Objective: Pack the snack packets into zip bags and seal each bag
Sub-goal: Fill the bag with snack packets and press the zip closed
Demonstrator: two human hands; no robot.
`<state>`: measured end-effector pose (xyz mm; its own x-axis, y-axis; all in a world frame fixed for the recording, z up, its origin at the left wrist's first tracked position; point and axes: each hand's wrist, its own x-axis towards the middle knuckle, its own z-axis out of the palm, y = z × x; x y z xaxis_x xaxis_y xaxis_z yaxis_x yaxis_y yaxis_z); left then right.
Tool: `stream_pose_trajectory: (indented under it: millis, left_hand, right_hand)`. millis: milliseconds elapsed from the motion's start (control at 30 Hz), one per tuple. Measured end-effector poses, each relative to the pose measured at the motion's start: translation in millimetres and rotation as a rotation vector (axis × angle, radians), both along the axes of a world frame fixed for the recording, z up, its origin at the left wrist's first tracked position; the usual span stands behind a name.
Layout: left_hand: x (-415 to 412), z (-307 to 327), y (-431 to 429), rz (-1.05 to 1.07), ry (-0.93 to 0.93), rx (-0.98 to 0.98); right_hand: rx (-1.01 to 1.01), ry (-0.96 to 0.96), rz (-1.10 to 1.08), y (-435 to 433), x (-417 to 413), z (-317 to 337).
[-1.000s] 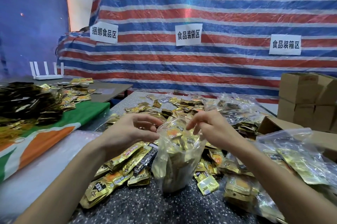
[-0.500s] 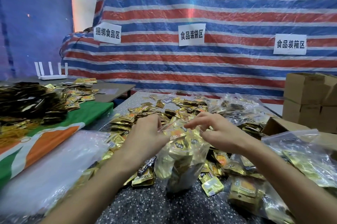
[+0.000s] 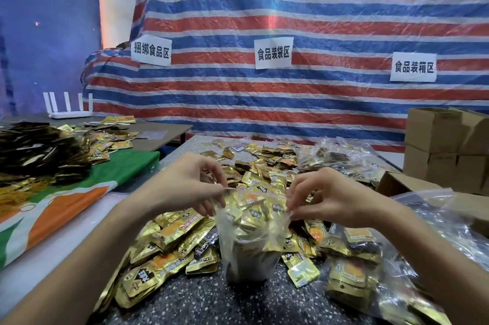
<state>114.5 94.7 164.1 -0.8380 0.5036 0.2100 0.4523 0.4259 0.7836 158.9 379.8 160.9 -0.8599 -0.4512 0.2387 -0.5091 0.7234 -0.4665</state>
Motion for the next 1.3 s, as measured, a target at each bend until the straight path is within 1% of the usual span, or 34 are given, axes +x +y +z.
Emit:
stream_pose_trajectory:
  millis: [67, 100, 133, 200, 267, 333, 400, 500, 600, 700, 867, 967, 1067, 1100, 1133, 1300]
  left_hand:
    - [-3, 2, -10, -0.094, 0.026, 0.024]
    - [-4, 1, -14, -0.149, 0.051, 0.027]
    - [-4, 0, -16, -0.198, 0.086, 0.009]
    - [-4, -5, -15, -0.258, 0.194, -0.088]
    - [-3, -10, -11, -0.275, 0.295, -0.185]
    - [0, -11, -9, -0.285, 0.361, -0.22]
    - [2, -11, -11, -0.308, 0.409, -0.226]
    - [0, -12, -17, -0.322, 0.379, -0.17]
    - [-3, -12, -19, -0.282, 0.406, -0.211]
    - [-5, -14, -16, -0.266, 0.434, -0.211]
    - [-12, -13, -21, -0.295, 0.395, -0.077]
    - [-15, -15, -26, -0.287, 0.435, -0.101]
    - [-15, -26, -18, -0.239, 0.457, -0.179]
    - [-14, -30, -14, -0.21, 0.464, -0.173]
    - [-13, -34, -10, -0.176, 0.467, -0.133]
    - [-9, -30, -4, -0.055, 0.38, 0.258]
  right_hand:
    - [-0.081, 0.011, 0.019, 5, 3, 0]
    - [-0.084, 0.027, 0.019, 7, 4, 0]
    - [-0.064, 0.033, 0.012, 9, 5, 0]
    - [0.018, 0.025, 0.004, 9, 8, -2]
    - [0.098, 0.02, 0.01, 9, 9, -5]
    - [0.104, 0.051, 0.023, 6, 10, -9]
    - [0.025, 0.083, 0.038, 7, 11, -11]
    - [-0.124, 0.083, 0.033, 12, 13, -11]
    - [-0.259, 0.085, 0.002, 13, 14, -15]
    - [-0.366, 0.139, -0.017, 11, 11, -22]
    - [-0.607, 0.136, -0.043, 15, 11, -28]
    - [-0.671, 0.094, -0.069, 20, 10, -30]
    - [-0.653, 0.08, -0.082, 20, 10, -30]
    - [-0.64, 0.081, -0.083, 20, 10, -30]
    - [-0.631, 0.08, -0.085, 20, 11, -29]
    - [-0.628, 0.124, -0.111, 26, 18, -23]
